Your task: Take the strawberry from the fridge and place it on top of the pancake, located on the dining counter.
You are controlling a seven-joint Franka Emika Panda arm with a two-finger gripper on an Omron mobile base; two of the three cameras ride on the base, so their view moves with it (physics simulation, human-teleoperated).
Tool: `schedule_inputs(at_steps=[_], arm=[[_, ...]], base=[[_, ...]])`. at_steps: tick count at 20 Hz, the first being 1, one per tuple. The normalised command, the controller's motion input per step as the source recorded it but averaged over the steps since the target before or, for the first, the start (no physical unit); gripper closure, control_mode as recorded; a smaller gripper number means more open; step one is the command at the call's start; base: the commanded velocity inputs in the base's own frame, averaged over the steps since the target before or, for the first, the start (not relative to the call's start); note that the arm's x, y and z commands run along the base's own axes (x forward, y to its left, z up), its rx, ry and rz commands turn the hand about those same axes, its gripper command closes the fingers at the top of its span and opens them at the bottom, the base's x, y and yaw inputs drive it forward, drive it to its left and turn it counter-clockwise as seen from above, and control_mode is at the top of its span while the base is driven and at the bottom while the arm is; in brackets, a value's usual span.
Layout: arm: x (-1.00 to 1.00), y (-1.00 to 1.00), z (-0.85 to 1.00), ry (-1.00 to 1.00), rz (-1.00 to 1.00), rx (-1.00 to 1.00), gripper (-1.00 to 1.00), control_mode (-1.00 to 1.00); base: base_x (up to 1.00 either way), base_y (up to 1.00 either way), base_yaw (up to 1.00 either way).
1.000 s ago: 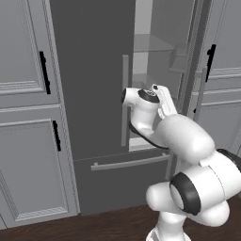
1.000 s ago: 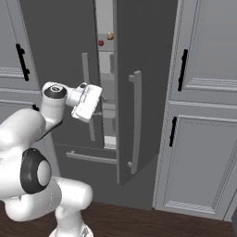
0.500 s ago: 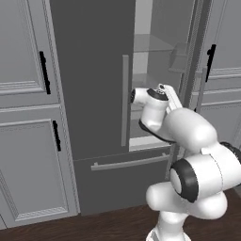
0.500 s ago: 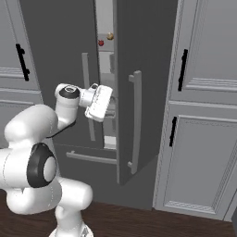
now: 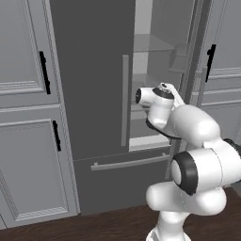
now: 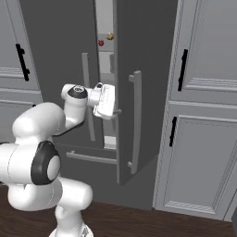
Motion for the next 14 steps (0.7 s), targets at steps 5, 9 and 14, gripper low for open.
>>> schedule_inputs(at_steps=[5,9,14], arm=[[0.0,-0.34,-0.02,0.0,0.05,0.0,-1.0,-1.0],[-0.14,-0.55,0.0,0.0,0.0,0.0,-1.0,-1.0],[-0.18,-0.72,0.0,0.0,0.01,0.0,-1.0,-1.0]], base=[[0.0,0.0,0.0],[0.0,0.0,0.0],[0.0,0.0,0.0]])
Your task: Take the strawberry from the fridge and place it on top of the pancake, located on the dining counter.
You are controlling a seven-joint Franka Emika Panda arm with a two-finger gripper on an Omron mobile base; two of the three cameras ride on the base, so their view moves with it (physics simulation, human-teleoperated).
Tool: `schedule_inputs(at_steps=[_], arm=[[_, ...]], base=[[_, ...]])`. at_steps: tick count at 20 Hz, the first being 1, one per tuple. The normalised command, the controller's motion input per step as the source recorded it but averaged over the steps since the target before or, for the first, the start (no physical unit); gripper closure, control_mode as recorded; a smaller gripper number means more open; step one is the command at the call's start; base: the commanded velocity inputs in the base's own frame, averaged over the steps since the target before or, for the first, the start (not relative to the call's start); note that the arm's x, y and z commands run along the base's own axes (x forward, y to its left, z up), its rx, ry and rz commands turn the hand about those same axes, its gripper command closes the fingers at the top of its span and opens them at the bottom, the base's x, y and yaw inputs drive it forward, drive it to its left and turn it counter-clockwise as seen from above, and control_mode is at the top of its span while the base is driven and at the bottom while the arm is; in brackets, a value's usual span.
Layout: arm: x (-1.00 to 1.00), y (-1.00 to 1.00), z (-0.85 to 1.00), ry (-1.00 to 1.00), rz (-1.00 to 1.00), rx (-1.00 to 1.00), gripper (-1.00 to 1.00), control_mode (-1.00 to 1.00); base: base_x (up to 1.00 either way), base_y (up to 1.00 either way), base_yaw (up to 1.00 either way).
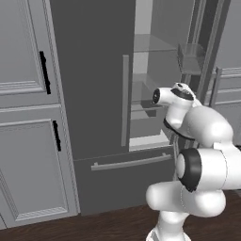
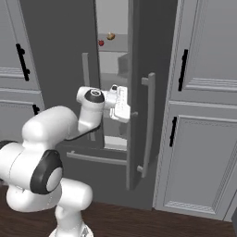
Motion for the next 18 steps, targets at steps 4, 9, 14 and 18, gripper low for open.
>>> schedule_inputs(at_steps=[4,9,14,18], arm=[[-0.16,-0.96,0.0,0.0,0.05,0.0,-1.0,-1.0],[-0.27,-0.64,0.0,0.0,0.06,0.0,-1.0,-1.0],[-0.25,-0.06,-0.02,0.0,0.14,-0.04,-1.0,-1.0],[-0.09,0.61,0.0,0.0,0.17,-0.07,-1.0,-1.0]], base=[[0.0,0.0,0.0],[0.0,0.0,0.0],[0.0,0.0,0.0],[0.0,0.0,0.0]])
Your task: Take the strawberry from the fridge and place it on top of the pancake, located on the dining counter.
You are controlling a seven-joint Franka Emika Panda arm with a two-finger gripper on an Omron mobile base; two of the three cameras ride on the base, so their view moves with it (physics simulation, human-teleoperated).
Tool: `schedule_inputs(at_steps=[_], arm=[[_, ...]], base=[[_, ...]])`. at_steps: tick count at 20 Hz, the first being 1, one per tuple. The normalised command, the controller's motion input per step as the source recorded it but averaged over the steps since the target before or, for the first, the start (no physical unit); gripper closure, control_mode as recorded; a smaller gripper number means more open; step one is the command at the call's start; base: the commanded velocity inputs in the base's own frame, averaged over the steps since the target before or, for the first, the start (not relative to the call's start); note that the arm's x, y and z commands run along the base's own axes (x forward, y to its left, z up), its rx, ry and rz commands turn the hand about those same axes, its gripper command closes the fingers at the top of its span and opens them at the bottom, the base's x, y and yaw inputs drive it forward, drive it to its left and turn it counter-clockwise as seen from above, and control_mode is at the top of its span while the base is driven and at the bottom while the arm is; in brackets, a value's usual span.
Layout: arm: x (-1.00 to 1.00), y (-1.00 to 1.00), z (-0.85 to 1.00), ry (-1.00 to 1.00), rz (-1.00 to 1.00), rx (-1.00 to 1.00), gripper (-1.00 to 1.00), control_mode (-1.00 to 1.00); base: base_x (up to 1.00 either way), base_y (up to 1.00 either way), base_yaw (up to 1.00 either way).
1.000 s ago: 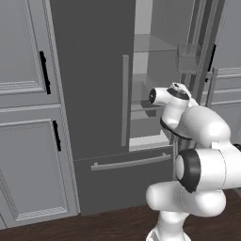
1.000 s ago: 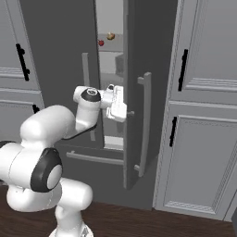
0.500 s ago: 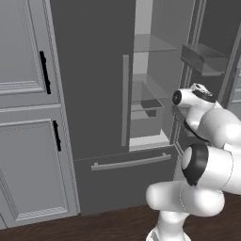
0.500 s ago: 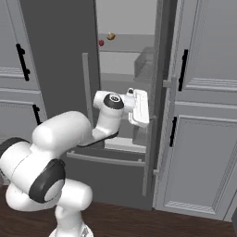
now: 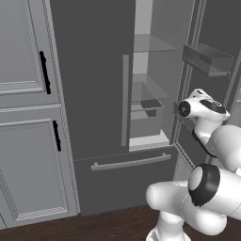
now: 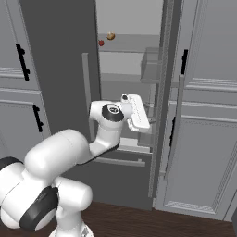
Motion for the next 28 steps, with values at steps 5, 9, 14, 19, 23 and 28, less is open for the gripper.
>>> schedule_inputs(at_steps=[5,9,14,19,23,28], arm=[[0.0,1.0,0.0,0.02,0.02,-0.01,-1.0,-1.0],[0.0,0.98,0.0,0.0,-0.12,0.22,-1.0,-1.0],[0.02,0.98,0.05,-0.1,-0.25,0.3,-1.0,-1.0],[0.24,0.89,0.1,-0.38,-0.44,0.23,-1.0,-1.0],[0.29,0.67,0.0,-0.32,-0.46,0.41,-1.0,-1.0],[0.14,0.27,-0.36,-0.28,-0.48,0.72,-1.0,-1.0]], base=[[0.0,0.0,0.0],[0.0,0.0,0.0],[0.0,0.0,0.0],[0.0,0.0,0.0],[0.0,0.0,0.0],[0.0,0.0,0.0]])
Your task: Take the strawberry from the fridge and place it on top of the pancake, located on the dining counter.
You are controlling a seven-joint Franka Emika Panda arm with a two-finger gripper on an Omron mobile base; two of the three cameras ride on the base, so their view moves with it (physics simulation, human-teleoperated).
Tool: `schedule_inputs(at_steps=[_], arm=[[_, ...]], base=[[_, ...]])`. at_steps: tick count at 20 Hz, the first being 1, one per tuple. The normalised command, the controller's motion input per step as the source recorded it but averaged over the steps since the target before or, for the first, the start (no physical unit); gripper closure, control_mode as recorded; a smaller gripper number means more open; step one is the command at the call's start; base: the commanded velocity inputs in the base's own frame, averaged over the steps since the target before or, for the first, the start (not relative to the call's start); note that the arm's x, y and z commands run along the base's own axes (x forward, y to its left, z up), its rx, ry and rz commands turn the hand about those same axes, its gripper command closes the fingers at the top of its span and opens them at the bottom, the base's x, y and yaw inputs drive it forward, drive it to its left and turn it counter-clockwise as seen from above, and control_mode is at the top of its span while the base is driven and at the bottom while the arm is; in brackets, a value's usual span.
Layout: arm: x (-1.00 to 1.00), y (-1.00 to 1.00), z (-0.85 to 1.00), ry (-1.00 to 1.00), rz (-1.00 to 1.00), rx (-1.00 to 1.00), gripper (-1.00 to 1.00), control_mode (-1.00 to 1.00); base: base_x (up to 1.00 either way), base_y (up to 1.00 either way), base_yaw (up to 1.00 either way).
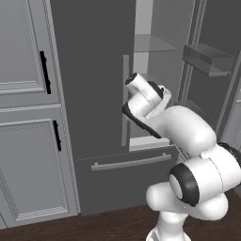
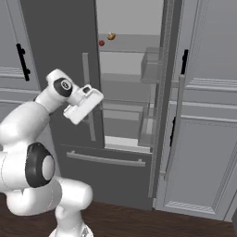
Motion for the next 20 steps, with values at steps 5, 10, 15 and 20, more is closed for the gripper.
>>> schedule_inputs(at_steps=[5,10,15,20], arm=[[0.36,0.02,-0.48,-0.46,-0.47,0.93,-1.0,-1.0],[0.19,0.35,-0.07,-0.72,-0.34,0.51,-1.0,-1.0],[-0.09,0.53,0.08,-0.93,-0.13,0.1,-1.0,-1.0],[0.26,0.29,0.02,-0.17,-0.23,0.05,-1.0,-1.0]], base=[[0.0,0.0,0.0],[0.0,0.0,0.0],[0.0,0.0,0.0],[0.0,0.0,0.0]])
